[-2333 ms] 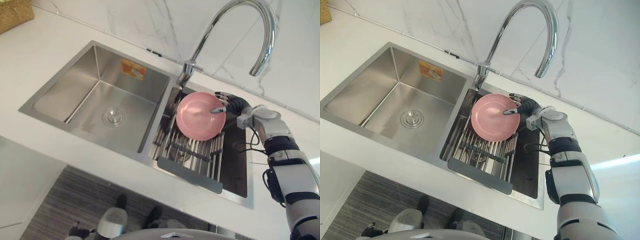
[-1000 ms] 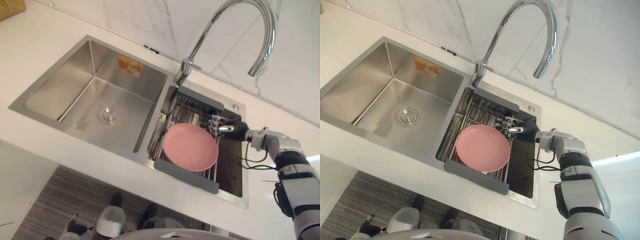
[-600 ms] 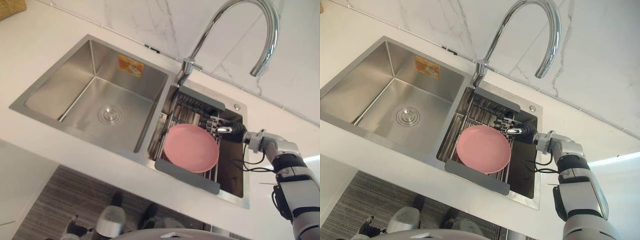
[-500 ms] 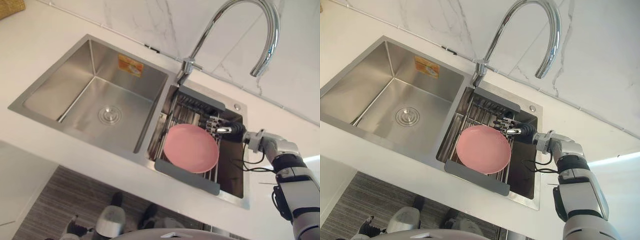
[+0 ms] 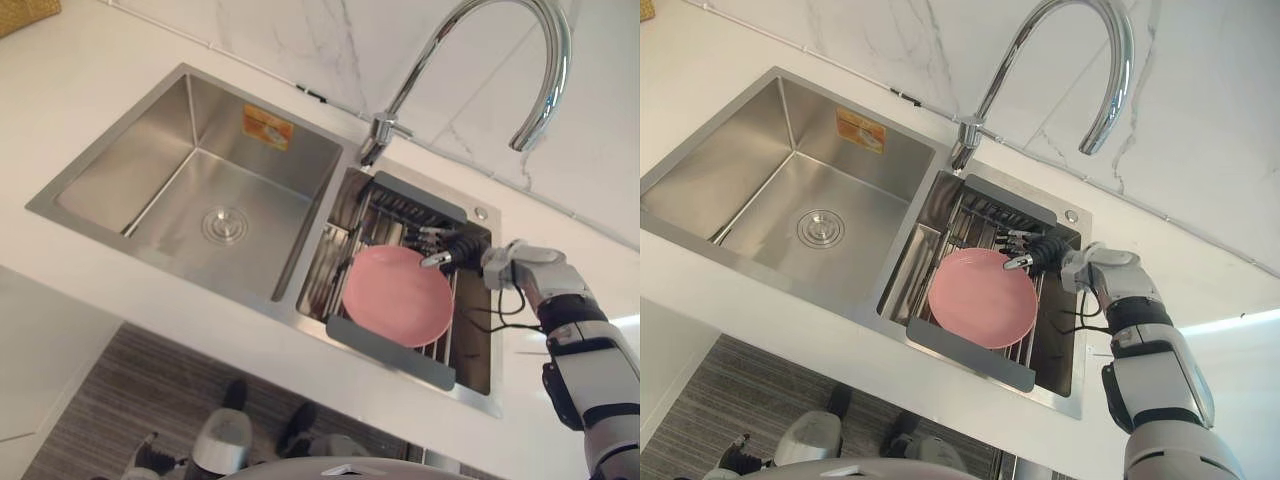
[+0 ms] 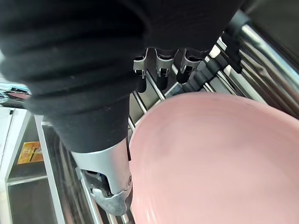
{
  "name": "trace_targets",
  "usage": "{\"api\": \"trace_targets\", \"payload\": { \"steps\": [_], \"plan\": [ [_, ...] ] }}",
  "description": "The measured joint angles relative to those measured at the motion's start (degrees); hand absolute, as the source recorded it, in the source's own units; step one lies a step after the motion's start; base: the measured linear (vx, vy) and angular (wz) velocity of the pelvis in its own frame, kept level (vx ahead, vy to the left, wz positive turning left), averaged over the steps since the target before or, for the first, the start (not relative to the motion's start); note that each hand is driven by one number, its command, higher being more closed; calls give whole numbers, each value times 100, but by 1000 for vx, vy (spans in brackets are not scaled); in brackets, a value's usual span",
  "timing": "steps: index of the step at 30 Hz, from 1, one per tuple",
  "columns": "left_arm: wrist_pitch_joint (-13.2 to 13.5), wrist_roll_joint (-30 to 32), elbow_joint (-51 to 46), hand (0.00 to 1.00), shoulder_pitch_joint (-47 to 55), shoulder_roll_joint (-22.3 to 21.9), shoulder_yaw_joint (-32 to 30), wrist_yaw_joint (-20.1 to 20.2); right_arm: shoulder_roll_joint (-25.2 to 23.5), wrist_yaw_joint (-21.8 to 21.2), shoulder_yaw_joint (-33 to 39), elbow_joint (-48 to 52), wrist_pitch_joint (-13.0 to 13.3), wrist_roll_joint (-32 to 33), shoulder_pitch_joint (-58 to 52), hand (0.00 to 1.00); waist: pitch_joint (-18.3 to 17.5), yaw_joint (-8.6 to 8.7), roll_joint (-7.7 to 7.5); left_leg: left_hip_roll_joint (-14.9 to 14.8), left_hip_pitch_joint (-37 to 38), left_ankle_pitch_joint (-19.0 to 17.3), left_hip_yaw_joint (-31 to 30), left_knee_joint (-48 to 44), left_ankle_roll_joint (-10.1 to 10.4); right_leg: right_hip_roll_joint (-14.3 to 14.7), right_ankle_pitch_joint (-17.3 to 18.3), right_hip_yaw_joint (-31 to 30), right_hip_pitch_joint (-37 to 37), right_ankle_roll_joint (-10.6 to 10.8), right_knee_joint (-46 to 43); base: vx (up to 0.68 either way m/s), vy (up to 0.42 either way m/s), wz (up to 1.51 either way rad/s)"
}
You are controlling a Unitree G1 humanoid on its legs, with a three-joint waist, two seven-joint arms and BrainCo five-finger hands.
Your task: Walk over to the sink, pick up the cup, carry it to the dishwasher, place the cup inside the dishwasher, then close the dishwasher door
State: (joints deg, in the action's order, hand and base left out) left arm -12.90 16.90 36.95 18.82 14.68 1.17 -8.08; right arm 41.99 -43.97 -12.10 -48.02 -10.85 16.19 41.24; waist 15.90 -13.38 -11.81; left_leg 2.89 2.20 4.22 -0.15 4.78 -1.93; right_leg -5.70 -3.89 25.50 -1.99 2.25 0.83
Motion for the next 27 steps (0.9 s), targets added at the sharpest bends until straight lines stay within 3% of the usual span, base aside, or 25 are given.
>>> {"api": "trace_targets", "payload": {
  "steps": [1, 3, 6, 11, 14, 18, 22, 27],
  "plan": [
    [-26, -34, 0, 0, 0, -3, 14, 3, 0, 173, -17, 2, 38, 49, 19, 0, 3, -1, 5, 0, -2, 5, 0, -15, 0, 0, -7, 0, 1, -2, 2, 0, 0, 0],
    [-47, -119, 1, 0, 21, -24, 33, -2, -3, 1002, 50, 78, 116, 493, 23, 0, 3, -8, 29, 2, -4, 18, 0, -20, -3, -3, -16, 0, 1, 1, 0, 0, 0, 0],
    [-47, -157, 0, 0, 76, -85, 89, -15, -54, 1447, 373, 485, 41, 607, 30, 0, 6, 43, 91, 3, -3, 10, 25, -17, 20, -6, -24, -21, 7, -1, 1, -33, 24, -2],
    [-69, -77, -34, 0, 91, -179, 121, 35, -158, 1189, 445, 655, -358, 570, -13, 0, -5, 125, 187, -8, 29, 15, 108, 11, 33, -1, -46, -97, 8, -17, 1, -30, 18, -8],
    [-121, -39, -33, 0, 86, -190, 133, 122, -287, 754, 422, 648, -588, 292, -33, 0, -19, 185, 219, -22, 66, 6, 195, 12, 44, 9, -50, -174, -12, -8, 2, -16, 12, -16],
    [-218, -107, 43, 0, 67, -189, 171, 126, -317, 392, 207, 463, -549, -11, 12, 0, -43, 167, 262, -33, 90, -17, 314, 12, 49, 24, -69, -284, -23, -22, 48, -12, 12, -15],
    [-173, -241, 250, 0, 30, -192, 303, 74, -318, 401, -116, 64, -447, -386, 253, 0, -114, 145, 395, -17, 80, -16, 323, 12, 49, 15, -129, -289, -28, -20, 110, 4, 5, -2],
    [-111, -434, 316, 0, 34, -194, 344, 6, -319, 112, -126, -512, -592, -542, 619, 0, -128, 104, 466, -9, 10, 23, 216, 12, 59, 37, -211, -213, -16, 5, 244, 35, 5, 8]
  ]
}}
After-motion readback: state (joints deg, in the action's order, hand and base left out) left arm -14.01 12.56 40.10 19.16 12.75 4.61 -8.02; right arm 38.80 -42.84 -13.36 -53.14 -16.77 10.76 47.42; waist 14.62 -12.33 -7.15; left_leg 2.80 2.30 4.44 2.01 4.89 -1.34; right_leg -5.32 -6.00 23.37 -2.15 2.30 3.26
